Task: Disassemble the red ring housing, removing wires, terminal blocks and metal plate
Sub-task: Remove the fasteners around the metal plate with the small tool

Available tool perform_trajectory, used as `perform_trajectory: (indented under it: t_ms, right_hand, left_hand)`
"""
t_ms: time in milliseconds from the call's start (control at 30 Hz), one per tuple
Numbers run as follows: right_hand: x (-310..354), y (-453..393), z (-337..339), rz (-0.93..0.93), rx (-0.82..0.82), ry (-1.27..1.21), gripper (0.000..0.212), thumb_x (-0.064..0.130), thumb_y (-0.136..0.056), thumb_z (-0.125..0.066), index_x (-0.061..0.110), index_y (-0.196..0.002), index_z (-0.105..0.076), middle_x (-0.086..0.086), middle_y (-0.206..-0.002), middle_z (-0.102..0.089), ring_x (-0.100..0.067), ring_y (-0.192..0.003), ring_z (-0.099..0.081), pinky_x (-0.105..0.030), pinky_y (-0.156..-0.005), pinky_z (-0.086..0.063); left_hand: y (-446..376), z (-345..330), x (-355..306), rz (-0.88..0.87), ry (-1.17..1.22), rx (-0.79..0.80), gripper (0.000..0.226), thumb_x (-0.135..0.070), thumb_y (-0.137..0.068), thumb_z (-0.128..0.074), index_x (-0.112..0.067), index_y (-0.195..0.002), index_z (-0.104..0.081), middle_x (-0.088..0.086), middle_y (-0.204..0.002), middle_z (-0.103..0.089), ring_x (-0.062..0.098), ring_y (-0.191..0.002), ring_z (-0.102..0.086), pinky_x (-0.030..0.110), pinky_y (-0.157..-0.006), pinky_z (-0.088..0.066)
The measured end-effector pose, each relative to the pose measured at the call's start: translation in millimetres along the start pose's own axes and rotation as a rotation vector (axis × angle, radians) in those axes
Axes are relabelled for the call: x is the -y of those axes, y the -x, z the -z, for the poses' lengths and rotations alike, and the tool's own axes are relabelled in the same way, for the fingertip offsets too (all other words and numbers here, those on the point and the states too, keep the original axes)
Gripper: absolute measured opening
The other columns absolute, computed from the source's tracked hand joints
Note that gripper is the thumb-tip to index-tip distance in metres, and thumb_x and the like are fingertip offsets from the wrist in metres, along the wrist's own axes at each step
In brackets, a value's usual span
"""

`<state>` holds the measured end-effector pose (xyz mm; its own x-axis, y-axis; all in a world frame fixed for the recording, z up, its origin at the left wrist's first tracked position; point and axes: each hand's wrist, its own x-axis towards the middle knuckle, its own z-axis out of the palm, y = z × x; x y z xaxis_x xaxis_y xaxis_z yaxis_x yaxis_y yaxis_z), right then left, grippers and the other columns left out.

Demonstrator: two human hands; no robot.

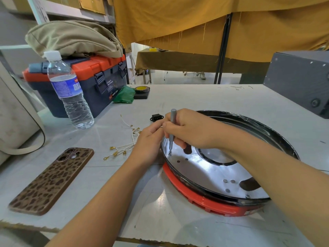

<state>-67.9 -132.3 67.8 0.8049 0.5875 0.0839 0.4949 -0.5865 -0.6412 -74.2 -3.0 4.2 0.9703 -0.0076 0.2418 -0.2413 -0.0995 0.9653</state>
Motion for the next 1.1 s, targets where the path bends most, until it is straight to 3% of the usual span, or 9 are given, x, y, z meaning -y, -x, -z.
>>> perform_trajectory:
  t_ms: [167,333,467,533,667,767,867,1000,1100]
  right_hand:
    - [-6.5,3.9,6.1,-0.021,0.076,-0.087,0.029,0.016,-0.098,-0.042,-0.004,-0.082,-0.054,-0.001,-0.054,-0.049,-0.02,-0.058,-0.042,-0.04,-0.062,-0.045]
    - [-6.6,4.8,9.1,-0.044,0.095,-0.164,0.019,0.012,-0.096,-0.043,0.007,-0.079,-0.049,-0.003,-0.059,-0.048,-0.008,-0.05,-0.04,-0.024,-0.054,-0.039]
    - [-11.0,3.9,9.8,-0.019,0.037,-0.146,0.03,0.016,-0.097,-0.049,-0.007,-0.078,-0.054,-0.01,-0.058,-0.05,-0.01,-0.047,-0.036,-0.023,-0.051,-0.033]
    - [-13.2,4.1,9.5,0.003,0.002,-0.208,0.025,0.016,-0.096,-0.055,-0.004,-0.082,-0.056,-0.007,-0.054,-0.052,-0.011,-0.044,-0.037,-0.02,-0.047,-0.033]
    - [-14.8,5.2,9.2,0.008,-0.015,-0.343,0.013,0.012,-0.093,-0.059,0.0,-0.088,-0.061,-0.003,-0.052,-0.059,-0.01,-0.042,-0.046,-0.019,-0.044,-0.04]
    - [-13.1,4.1,6.4,0.004,-0.051,-0.309,0.027,0.025,-0.096,-0.056,0.002,-0.084,-0.064,-0.004,-0.053,-0.06,-0.01,-0.042,-0.048,-0.02,-0.047,-0.042]
    - [-7.4,2.6,-1.1,0.038,-0.138,-0.179,0.038,0.041,-0.093,-0.055,0.011,-0.071,-0.061,0.002,-0.043,-0.055,-0.005,-0.036,-0.046,-0.012,-0.045,-0.037]
    - [-5.8,0.4,-3.5,0.042,-0.163,-0.071,0.033,0.026,-0.097,-0.049,0.009,-0.071,-0.061,0.002,-0.041,-0.051,-0.002,-0.033,-0.044,-0.008,-0.042,-0.033]
    - [-7.0,0.4,-0.4,0.02,-0.125,-0.059,0.032,0.02,-0.098,-0.046,0.006,-0.076,-0.065,0.002,-0.044,-0.051,-0.004,-0.038,-0.043,-0.015,-0.046,-0.038]
  left_hand:
    - [-0.4,-1.3,-0.8,0.043,0.055,-0.001,0.024,-0.008,-0.094,-0.044,-0.004,-0.106,-0.065,0.0,-0.074,-0.069,0.003,-0.069,-0.065,0.011,-0.06,-0.048]
    - [0.4,-3.8,-4.2,0.036,0.082,-0.008,0.03,-0.006,-0.094,-0.044,-0.006,-0.117,-0.063,0.003,-0.083,-0.07,0.001,-0.071,-0.067,0.011,-0.06,-0.049]
    - [2.4,-5.4,-5.9,0.049,0.155,-0.009,0.029,-0.007,-0.094,-0.044,0.0,-0.116,-0.062,0.002,-0.079,-0.07,0.002,-0.068,-0.067,0.011,-0.058,-0.049]
    - [2.8,-5.4,-5.6,0.041,0.133,-0.007,0.029,-0.009,-0.095,-0.044,0.0,-0.115,-0.062,0.004,-0.084,-0.071,0.002,-0.071,-0.067,0.01,-0.06,-0.049]
    - [1.7,-4.2,-3.1,0.048,0.106,-0.027,0.026,-0.011,-0.095,-0.044,-0.005,-0.111,-0.065,-0.002,-0.075,-0.069,0.001,-0.067,-0.065,0.011,-0.061,-0.049]
    - [0.5,-2.8,-1.7,0.061,0.053,-0.028,0.025,-0.008,-0.095,-0.043,-0.013,-0.094,-0.068,-0.002,-0.072,-0.068,0.003,-0.064,-0.062,0.013,-0.059,-0.049]
    - [1.6,-2.5,-2.4,0.067,0.053,-0.017,0.026,-0.006,-0.094,-0.041,-0.01,-0.082,-0.064,0.002,-0.069,-0.066,0.005,-0.059,-0.06,0.013,-0.054,-0.047]
    - [1.6,-2.0,-2.1,0.047,0.062,0.005,0.025,-0.006,-0.094,-0.041,-0.011,-0.083,-0.064,0.004,-0.072,-0.066,0.01,-0.066,-0.06,0.016,-0.059,-0.048]
    - [2.4,-2.9,-3.1,0.04,0.126,0.033,0.021,-0.004,-0.094,-0.042,-0.005,-0.085,-0.061,0.009,-0.073,-0.064,0.012,-0.063,-0.059,0.016,-0.057,-0.047]
